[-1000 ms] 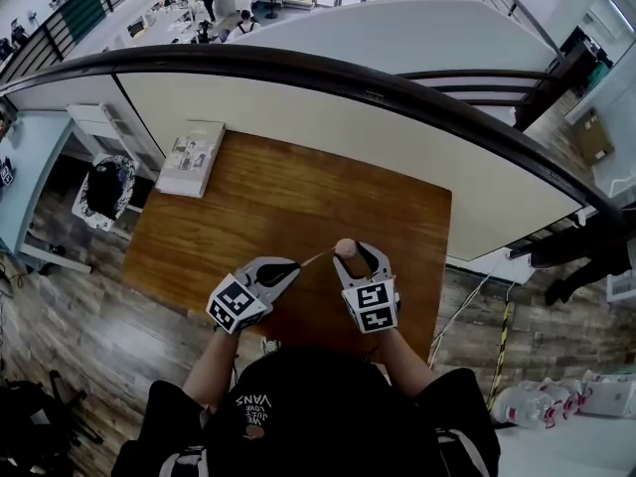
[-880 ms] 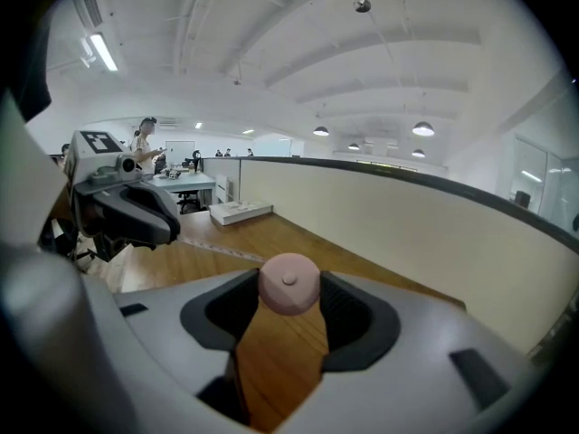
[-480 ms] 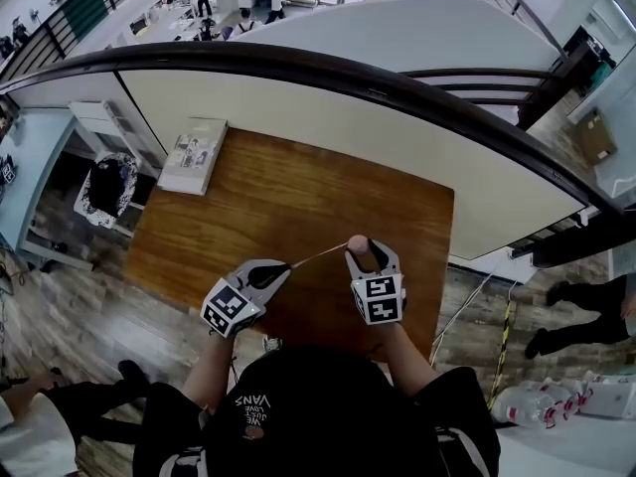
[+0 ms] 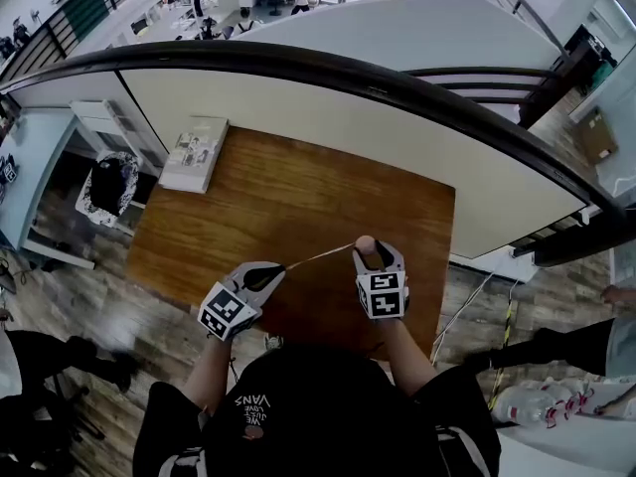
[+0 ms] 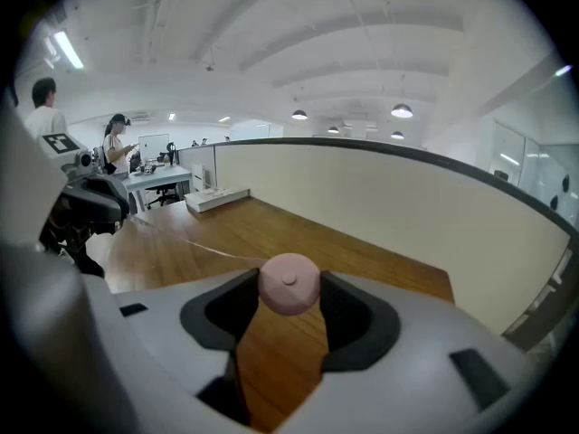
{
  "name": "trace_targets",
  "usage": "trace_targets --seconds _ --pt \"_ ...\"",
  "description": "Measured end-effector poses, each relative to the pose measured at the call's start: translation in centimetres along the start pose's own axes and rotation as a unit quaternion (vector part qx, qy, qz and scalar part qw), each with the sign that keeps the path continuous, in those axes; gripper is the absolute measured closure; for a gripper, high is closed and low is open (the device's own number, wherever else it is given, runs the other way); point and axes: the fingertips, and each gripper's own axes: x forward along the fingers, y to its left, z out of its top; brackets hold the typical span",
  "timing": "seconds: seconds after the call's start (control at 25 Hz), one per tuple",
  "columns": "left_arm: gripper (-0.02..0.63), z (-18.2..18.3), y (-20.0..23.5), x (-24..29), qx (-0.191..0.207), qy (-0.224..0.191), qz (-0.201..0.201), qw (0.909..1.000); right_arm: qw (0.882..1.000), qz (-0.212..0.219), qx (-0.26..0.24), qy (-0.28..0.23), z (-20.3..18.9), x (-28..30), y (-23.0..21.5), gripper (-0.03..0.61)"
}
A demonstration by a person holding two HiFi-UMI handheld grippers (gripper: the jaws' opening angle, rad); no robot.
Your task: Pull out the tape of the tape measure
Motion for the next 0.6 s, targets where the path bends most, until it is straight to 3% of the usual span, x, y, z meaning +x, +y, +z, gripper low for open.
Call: trace_targets --seconds 0.36,0.6 --pt "0.598 -1.0 2.6 -0.8 -0.019 0.003 0.071 0.9973 1.0 0.023 0.012 -0.002 -0.3 0.1 0.9 0.362" --pt "0.598 -1.2 3.7 0.1 -0.02 0.005 0.085 0.9962 0.999 0.05 0.007 -0.001 -0.2 0.5 2.3 0.362"
